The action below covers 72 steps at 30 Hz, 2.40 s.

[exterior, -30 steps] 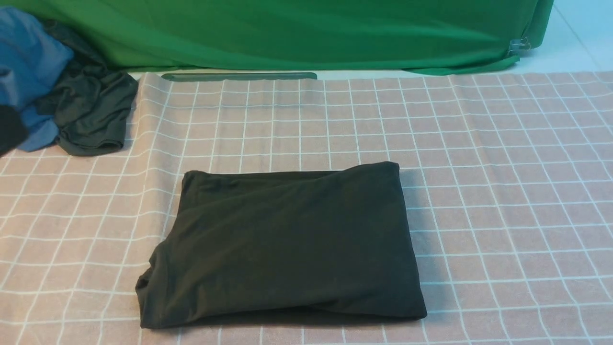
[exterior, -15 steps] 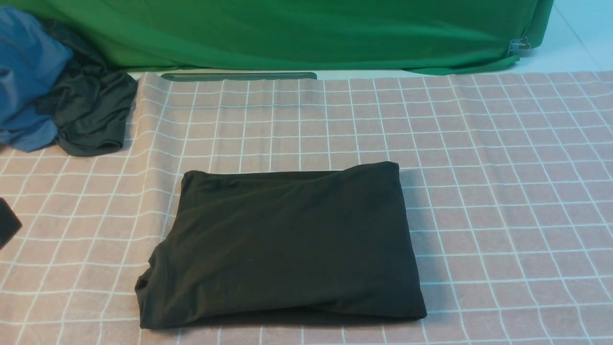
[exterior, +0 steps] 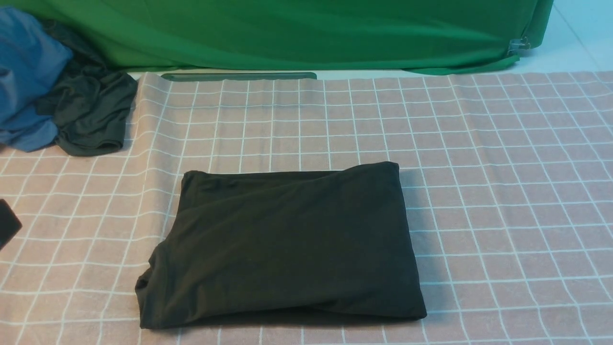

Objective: Fold a long-sleeved shirt over a pink coffee tablecloth.

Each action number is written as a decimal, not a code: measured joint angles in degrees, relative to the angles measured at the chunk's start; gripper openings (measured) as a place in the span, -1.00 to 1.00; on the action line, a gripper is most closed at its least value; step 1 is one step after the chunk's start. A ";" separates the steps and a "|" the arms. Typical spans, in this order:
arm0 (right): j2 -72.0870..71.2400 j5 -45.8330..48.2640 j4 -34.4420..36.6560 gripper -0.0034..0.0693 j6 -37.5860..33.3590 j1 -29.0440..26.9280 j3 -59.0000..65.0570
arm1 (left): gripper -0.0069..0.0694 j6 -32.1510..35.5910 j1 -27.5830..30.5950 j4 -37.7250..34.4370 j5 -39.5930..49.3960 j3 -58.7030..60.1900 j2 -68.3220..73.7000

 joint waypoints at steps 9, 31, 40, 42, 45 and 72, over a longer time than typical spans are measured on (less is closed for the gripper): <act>0.00 0.00 0.00 -0.23 0.00 0.00 0.00 | -0.78 2.63 1.74 5.00 -22.14 16.02 -3.37; 0.00 0.19 0.00 -0.23 0.00 0.00 0.01 | -0.78 0.16 7.45 14.01 -25.32 38.03 -15.29; 0.00 0.19 0.00 -0.23 0.00 0.00 0.01 | -0.78 0.16 7.45 14.01 -25.26 38.03 -15.29; 0.00 0.19 0.00 -0.23 0.00 0.00 0.01 | -0.78 0.16 7.45 14.01 -25.26 38.03 -15.29; 0.00 0.19 0.00 -0.23 0.00 0.00 0.01 | -0.78 0.16 7.45 14.01 -25.26 38.03 -15.29; -1.48 11.63 0.00 -0.23 -14.90 -16.34 19.42 | -0.78 0.34 7.45 14.01 -25.26 38.03 -15.31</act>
